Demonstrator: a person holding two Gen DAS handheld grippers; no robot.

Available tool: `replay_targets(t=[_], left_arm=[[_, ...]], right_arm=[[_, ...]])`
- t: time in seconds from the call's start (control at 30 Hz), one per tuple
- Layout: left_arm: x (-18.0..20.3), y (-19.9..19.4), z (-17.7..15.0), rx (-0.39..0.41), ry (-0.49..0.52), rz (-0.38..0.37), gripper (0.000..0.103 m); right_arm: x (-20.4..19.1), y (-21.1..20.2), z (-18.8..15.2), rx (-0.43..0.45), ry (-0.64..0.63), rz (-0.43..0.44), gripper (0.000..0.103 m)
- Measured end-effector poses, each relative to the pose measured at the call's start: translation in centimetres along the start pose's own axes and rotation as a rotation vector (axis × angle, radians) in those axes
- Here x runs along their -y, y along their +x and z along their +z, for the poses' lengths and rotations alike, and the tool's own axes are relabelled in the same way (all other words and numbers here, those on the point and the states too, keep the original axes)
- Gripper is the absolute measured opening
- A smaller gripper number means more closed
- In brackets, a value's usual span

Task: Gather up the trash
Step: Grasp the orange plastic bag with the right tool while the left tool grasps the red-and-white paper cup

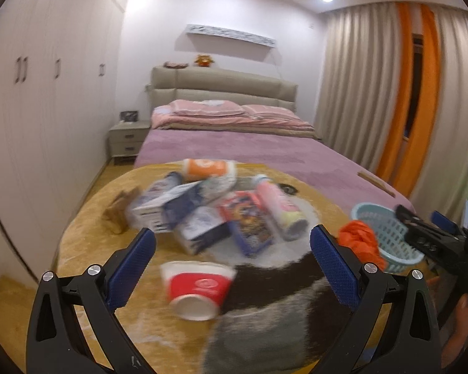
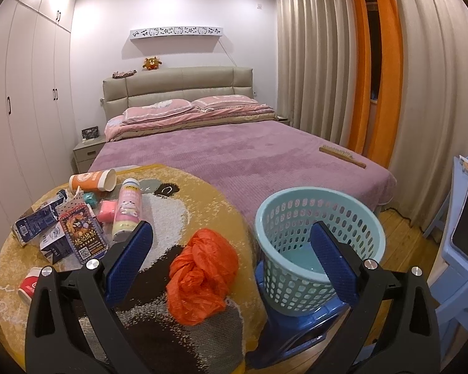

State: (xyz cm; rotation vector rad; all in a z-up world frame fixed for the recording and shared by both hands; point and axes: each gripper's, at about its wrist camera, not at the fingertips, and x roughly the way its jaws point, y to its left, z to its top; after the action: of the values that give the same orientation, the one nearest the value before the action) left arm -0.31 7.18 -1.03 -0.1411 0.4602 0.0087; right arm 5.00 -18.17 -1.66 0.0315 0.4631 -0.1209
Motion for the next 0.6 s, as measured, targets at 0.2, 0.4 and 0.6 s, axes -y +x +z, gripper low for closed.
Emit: replay_targets(t=[0.2,0.4,0.6], left_arm=[[-4.5,0.3,-0.6,-0.058,-0.063,0.007,0.096],[-5.8,2.6,-2.3,-0.161,-0.106,-0.063,0.096],[-4.7,5.8,-4.4,-0.266,-0.074,-0.087,0.096]], right_arm=[[0.5,0.3,-0.3,-0.009,-0.037,0.026,0.096],[1.1,1.8,-1.3,-0.077,-0.027,0.053,0.096],[1.0,3.7,-2.8,-0.162,-0.033,0.11,0.096]])
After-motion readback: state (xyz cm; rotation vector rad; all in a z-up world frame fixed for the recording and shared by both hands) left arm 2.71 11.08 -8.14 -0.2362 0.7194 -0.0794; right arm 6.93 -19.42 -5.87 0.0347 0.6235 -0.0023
